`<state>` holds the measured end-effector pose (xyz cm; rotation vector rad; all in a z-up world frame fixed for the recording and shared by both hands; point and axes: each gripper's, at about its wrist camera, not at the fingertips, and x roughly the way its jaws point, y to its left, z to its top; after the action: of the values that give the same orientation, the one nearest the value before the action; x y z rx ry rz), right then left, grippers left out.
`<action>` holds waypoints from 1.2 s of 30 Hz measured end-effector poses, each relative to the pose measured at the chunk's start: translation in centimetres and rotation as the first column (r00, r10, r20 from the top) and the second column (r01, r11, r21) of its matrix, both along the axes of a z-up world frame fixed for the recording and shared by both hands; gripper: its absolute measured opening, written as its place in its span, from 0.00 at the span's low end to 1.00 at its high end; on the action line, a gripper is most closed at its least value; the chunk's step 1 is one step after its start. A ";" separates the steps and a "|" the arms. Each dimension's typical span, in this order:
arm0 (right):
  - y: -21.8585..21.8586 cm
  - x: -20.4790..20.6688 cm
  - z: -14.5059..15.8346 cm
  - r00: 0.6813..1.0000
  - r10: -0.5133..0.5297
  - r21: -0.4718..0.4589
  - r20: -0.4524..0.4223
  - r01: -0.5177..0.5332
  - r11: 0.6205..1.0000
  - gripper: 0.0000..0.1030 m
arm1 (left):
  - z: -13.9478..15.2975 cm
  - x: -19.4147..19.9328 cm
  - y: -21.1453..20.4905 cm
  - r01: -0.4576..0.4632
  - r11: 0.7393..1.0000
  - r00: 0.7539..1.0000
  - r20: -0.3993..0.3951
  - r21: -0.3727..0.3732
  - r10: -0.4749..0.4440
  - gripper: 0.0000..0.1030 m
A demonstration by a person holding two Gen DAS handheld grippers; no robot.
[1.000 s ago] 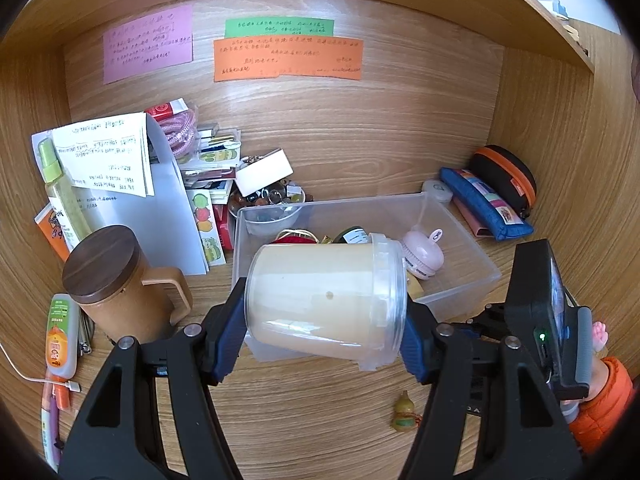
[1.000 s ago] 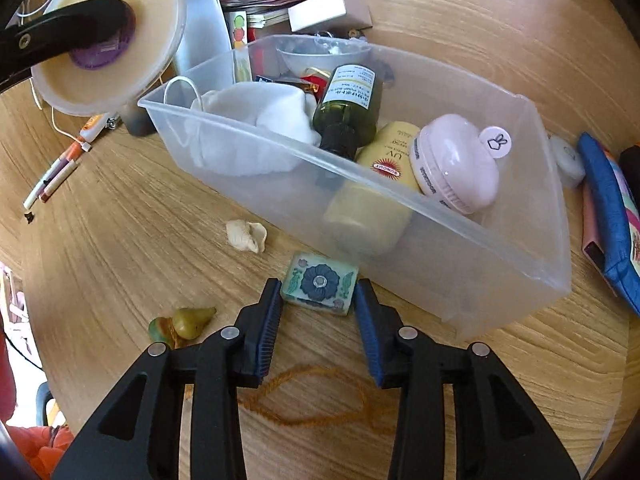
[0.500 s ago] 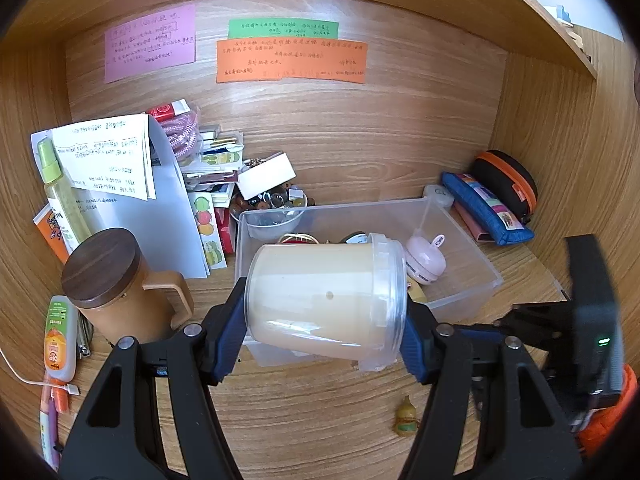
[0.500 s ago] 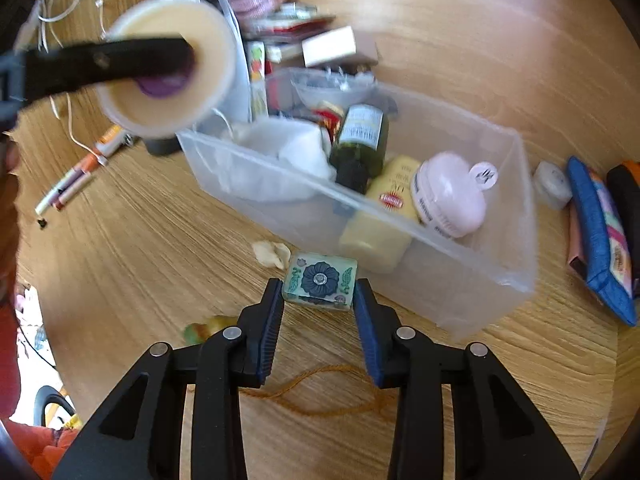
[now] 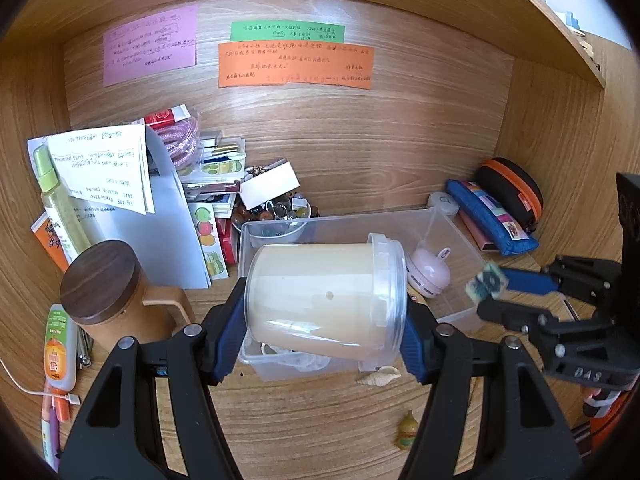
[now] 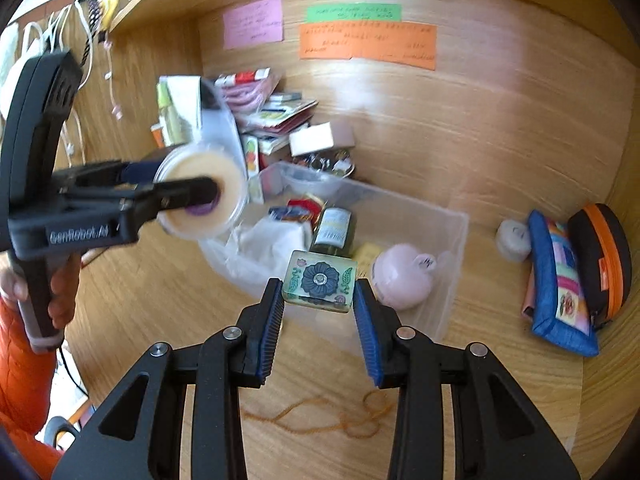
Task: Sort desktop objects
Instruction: 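Lift the cream jar and green box and carry both over the clear box, then lower both into the clear box and open both grippers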
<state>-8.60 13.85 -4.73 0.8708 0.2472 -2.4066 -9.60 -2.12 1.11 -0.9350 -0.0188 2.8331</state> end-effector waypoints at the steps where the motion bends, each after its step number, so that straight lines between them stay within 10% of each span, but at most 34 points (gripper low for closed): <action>1: 0.1 -0.3 0.2 1.000 -0.007 -0.008 -0.002 0.007 1.000 0.32 | 0.0 -0.2 0.0 -0.001 1.000 1.000 0.001 -0.003 0.001 0.63; 36: -1.9 -11.4 -4.2 0.993 -0.019 0.080 0.116 0.009 0.997 0.32 | -5.3 -9.7 0.4 0.016 1.000 0.989 0.147 -0.007 -0.014 0.63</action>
<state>-20.01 11.96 -8.90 1.0490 0.2940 -2.3625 -19.32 -1.68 -4.22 -1.1394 -0.0174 2.7461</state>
